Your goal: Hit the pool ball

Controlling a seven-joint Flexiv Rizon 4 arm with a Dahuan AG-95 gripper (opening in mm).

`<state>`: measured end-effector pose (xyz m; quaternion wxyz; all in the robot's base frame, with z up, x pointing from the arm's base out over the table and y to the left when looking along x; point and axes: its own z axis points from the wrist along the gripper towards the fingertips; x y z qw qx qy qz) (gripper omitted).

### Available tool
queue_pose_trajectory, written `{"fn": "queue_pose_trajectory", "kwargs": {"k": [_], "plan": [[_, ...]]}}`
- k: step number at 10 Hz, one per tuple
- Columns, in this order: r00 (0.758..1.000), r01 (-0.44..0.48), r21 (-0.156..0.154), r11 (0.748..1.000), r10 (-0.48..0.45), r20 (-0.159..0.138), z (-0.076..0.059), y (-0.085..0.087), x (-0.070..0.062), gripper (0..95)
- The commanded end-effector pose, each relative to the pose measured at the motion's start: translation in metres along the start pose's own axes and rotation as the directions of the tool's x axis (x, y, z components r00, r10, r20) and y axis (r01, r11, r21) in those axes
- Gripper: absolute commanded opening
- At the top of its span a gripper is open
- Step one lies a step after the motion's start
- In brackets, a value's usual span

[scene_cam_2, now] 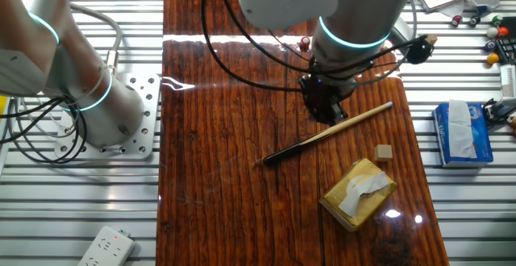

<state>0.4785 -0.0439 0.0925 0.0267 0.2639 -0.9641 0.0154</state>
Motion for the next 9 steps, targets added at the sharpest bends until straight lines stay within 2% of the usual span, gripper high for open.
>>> {"fn": "queue_pose_trajectory", "kwargs": {"k": [1,3,5,6,7,8,9], "plan": [[1.000,0.004,-0.010,1.000,-0.004,0.007,0.002,-0.002,0.000,0.0],[0.999,0.030,-0.027,0.999,-0.029,0.015,0.012,-0.013,0.005,0.0],[0.999,0.051,-0.036,0.998,-0.050,0.009,0.020,-0.022,0.010,0.0],[0.998,0.063,-0.038,0.997,-0.063,0.009,0.027,-0.027,0.012,19.0],[0.997,0.071,-0.047,0.996,-0.071,0.016,0.033,-0.031,0.013,19.0],[0.997,0.077,-0.054,0.996,-0.076,0.021,0.037,-0.032,0.013,38.0],[0.997,0.069,-0.053,0.996,-0.068,0.022,0.041,-0.033,0.014,38.0]]}}
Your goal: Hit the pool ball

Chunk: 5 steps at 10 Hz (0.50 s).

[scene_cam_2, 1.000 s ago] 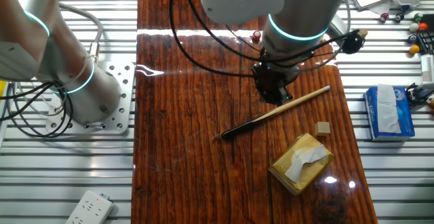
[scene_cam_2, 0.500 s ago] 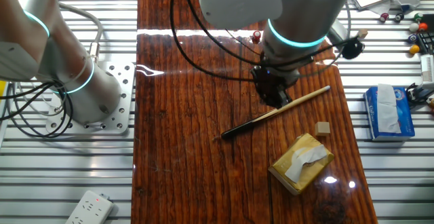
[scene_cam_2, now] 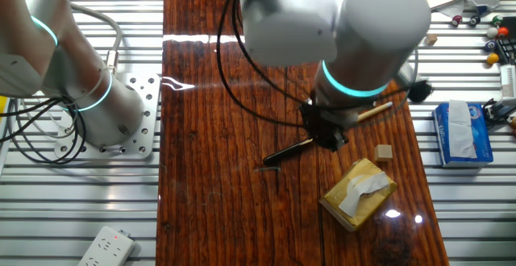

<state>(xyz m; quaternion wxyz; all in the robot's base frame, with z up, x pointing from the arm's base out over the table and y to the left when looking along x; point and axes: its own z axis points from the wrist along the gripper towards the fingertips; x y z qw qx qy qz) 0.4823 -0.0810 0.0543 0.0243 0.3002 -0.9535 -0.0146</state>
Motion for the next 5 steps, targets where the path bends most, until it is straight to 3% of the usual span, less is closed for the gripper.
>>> {"fn": "queue_pose_trajectory", "kwargs": {"k": [1,5], "plan": [[1.000,-0.012,0.001,1.000,0.012,-0.003,0.004,0.000,0.001,38.0],[1.000,-0.006,0.002,1.000,0.006,-0.001,0.020,0.001,0.006,38.0]]}}
